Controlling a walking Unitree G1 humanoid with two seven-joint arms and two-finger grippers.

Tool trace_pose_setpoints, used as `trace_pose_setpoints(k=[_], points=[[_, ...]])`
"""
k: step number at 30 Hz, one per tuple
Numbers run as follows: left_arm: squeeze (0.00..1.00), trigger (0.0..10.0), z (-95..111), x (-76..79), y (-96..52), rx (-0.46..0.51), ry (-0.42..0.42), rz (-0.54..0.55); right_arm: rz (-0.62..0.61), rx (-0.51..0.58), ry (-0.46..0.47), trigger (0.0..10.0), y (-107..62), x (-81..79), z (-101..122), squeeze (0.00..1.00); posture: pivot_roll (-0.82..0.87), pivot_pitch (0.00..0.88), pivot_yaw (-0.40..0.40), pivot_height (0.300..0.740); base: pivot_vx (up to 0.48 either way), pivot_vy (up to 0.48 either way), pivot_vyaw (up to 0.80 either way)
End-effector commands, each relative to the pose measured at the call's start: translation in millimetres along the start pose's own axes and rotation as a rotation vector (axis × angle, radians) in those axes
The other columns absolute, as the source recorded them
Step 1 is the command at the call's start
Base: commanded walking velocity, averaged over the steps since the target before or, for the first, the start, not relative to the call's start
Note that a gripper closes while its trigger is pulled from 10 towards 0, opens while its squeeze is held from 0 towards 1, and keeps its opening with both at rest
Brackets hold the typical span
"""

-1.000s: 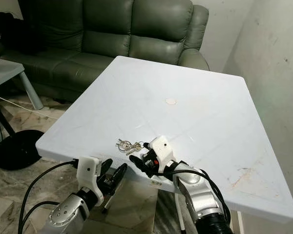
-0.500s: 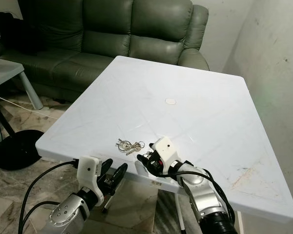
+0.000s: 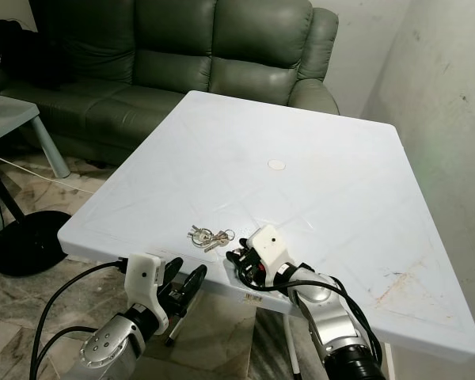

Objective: Hang keys on a hook

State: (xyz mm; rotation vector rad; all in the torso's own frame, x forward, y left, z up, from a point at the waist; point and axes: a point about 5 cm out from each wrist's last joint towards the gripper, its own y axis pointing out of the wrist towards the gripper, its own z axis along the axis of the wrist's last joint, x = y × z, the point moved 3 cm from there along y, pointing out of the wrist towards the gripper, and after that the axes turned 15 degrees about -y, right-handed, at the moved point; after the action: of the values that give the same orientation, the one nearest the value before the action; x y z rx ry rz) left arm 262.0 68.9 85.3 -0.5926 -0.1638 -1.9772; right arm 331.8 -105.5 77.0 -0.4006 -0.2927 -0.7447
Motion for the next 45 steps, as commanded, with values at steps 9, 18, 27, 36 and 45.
trace_pose_setpoints(k=[9, 18, 27, 36, 45], points=[[0.0, 10.0, 4.2, 6.2, 1.7, 0.013, 0.009, -0.018, -0.007, -0.002, -0.009, 2.3, -1.5, 6.0, -1.3, 0.0, 0.08, 0.051, -0.08, 0.74, 0.0, 0.0, 0.0], [0.0, 10.0, 4.4, 6.5, 2.0, 0.014, 0.009, -0.019, -0.015, -0.013, 0.067, 10.0, -0.7, 11.7, -4.7, 1.0, 0.08, 0.054, -0.08, 0.74, 0.0, 0.0, 0.0], [0.0, 10.0, 4.4, 6.9, 2.0, 0.013, 0.01, -0.021, 0.012, 0.002, 0.039, 10.0, -1.8, 11.0, -3.5, 0.0, 0.08, 0.054, -0.078, 0.74, 0.0, 0.0, 0.0], [0.0, 10.0, 4.5, 7.5, 2.6, 0.014, 0.006, -0.022, 0.059, 0.04, 0.059, 10.0, -7.6, 12.2, -2.7, 0.0, 0.08, 0.054, -0.078, 0.74, 0.0, 0.0, 0.0], [0.0, 10.0, 4.2, 8.6, 3.1, 0.013, 0.006, -0.026, 0.055, 0.049, 0.062, 10.0, -7.4, 12.7, -2.9, 0.0, 0.07, 0.053, -0.075, 0.74, 0.0, 0.0, 0.0]])
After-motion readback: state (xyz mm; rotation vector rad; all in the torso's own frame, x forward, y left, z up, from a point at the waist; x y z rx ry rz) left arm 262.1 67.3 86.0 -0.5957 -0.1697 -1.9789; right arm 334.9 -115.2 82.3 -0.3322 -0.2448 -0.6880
